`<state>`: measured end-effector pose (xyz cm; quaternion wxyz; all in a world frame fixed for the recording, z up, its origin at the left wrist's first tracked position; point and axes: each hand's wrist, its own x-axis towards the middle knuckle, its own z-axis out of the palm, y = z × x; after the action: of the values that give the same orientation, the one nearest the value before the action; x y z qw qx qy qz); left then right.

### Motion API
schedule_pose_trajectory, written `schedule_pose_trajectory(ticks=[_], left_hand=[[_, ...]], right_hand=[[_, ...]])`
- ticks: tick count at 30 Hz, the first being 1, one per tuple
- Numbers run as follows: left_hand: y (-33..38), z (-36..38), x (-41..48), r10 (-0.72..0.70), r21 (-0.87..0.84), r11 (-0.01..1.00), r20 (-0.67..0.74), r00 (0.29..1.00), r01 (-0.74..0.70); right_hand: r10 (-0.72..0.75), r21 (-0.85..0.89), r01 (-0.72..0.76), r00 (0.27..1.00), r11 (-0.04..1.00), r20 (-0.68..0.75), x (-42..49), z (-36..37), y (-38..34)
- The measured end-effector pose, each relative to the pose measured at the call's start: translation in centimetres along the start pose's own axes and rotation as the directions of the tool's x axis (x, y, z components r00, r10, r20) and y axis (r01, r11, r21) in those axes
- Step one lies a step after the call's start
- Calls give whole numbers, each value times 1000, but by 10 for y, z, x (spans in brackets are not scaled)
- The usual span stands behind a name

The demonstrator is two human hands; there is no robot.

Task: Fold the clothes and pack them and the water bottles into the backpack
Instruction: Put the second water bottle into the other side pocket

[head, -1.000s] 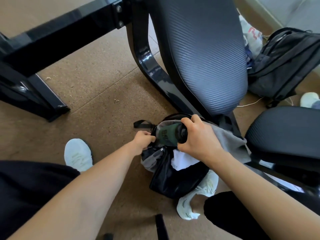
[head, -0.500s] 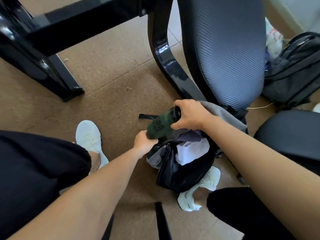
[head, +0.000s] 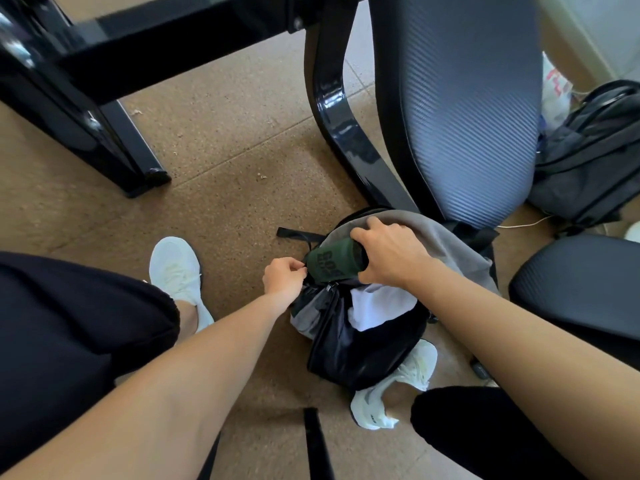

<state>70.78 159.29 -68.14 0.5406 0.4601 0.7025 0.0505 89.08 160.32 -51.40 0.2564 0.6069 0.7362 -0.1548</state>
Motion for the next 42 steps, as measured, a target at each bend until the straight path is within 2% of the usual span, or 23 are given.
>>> schedule_pose_trajectory(ticks=[2,5,7,11,15,18,22,24,25,27,29,31,33,35,37,39,42], left_hand=[[1,-3,-1,13,25,1000,-2,1000,-13],[0,-5,-1,38,58,998,9,999,-39],[-2,-3,-5,56,70,996,24,998,-57],[-3,-2,-9,59,33,998,-21,998,-58],[1,-8,-8,46,31,999,-101,994,-43],[4,-9,-10,88,58,995,-102,991,-82],[10,-12,-10,164,106,982,-51,985,-158],[8,-15,-8,166,116,980,-43,985,-160],[7,-16,-7,168,124,979,-37,985,-162],[4,-17,-9,180,136,975,-25,983,-175],[4,-14,-12,203,146,969,-22,979,-198],[5,-12,-15,217,160,964,-23,976,-211],[5,-10,-17,217,170,963,-30,976,-209],[4,-11,-18,210,172,965,-48,977,-199],[4,-12,-18,211,180,963,-51,976,-198],[4,-15,-15,221,207,954,0,975,-216],[9,-24,-8,313,226,915,122,942,-334]], right_hand=[[-99,-162,95,995,982,-16,4,0,-5],[-328,-407,274,942,871,-66,12,-3,-6],[-408,-429,352,912,832,-42,22,-11,0],[-263,-131,292,943,947,205,42,-37,2],[-189,-70,214,948,974,256,48,-40,-16],[-31,-17,38,949,999,313,51,-43,-20],[191,176,-286,888,942,419,53,-37,-25],[227,307,-428,824,850,519,51,-29,-27],[224,326,-446,812,834,539,49,-25,-27],[173,247,-333,845,910,505,46,-20,-26],[69,83,-113,907,990,416,42,-16,-25],[-39,-83,69,945,994,324,39,-12,-26],[-118,-183,166,962,969,248,36,-7,-29],[-110,-161,147,969,976,222,36,-4,-33],[-32,-43,45,968,998,251,37,-4,-35],[37,78,-63,954,995,298,40,-3,-39],[55,112,-87,963,990,263,40,1,-45]])
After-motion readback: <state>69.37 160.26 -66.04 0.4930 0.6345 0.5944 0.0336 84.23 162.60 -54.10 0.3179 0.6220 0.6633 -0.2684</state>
